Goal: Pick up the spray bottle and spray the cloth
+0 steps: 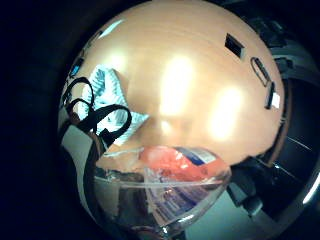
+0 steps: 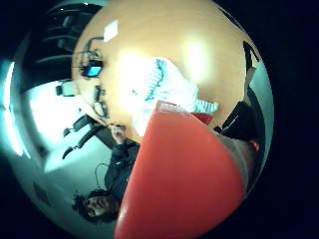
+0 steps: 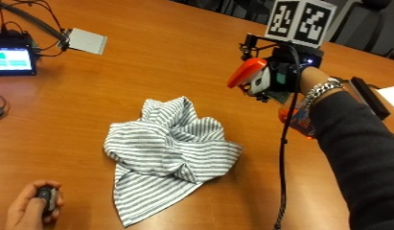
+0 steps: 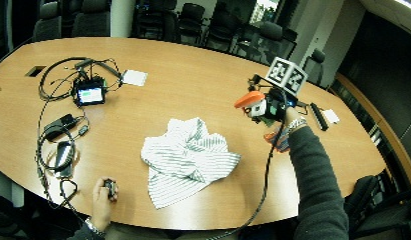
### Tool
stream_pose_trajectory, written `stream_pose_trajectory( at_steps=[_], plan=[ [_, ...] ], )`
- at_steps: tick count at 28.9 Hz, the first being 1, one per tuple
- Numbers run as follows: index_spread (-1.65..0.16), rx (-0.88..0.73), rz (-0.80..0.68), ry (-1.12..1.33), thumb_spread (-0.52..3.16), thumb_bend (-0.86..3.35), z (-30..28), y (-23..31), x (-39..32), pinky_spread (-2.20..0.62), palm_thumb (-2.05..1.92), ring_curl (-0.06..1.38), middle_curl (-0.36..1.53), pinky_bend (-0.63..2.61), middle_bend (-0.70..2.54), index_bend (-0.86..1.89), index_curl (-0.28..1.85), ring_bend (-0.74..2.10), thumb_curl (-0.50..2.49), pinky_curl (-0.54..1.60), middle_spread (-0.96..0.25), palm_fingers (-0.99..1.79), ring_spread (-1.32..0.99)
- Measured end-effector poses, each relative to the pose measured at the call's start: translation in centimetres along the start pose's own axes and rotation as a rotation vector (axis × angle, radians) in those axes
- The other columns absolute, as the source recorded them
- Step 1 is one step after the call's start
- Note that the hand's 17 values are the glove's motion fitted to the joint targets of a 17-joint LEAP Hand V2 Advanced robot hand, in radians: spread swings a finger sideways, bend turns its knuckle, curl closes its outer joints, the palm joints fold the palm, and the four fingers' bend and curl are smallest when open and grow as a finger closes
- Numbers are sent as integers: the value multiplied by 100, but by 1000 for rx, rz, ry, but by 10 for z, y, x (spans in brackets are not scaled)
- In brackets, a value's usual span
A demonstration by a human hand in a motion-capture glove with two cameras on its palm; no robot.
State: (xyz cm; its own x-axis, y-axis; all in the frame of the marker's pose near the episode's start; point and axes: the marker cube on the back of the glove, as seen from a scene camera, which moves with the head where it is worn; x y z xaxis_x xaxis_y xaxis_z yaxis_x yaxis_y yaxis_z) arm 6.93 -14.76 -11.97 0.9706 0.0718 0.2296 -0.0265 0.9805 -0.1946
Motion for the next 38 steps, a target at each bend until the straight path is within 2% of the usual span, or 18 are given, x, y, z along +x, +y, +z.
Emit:
stream_pose_trajectory(
  at_steps=[8,23,31,34,38],
  plan=[
    [-33,-140,55,247,22,-3,21,-11,-34,-32,102,47,51,43,51,26,56,62,70,39,-27,133,-26],
    [-33,-239,164,650,21,-3,87,-26,-38,-32,101,47,52,42,51,25,59,62,74,39,-27,133,-26],
    [-33,-218,112,602,22,-3,83,-26,-49,-32,100,47,52,42,51,24,60,62,75,39,-27,133,-26],
    [-33,-185,30,482,22,-3,69,-19,-68,-32,100,47,52,42,51,24,60,61,76,39,-27,133,-26],
    [-33,-172,-150,238,22,-3,51,2,-100,-32,100,47,52,42,51,24,61,61,76,39,-27,133,-26]
  ],
)
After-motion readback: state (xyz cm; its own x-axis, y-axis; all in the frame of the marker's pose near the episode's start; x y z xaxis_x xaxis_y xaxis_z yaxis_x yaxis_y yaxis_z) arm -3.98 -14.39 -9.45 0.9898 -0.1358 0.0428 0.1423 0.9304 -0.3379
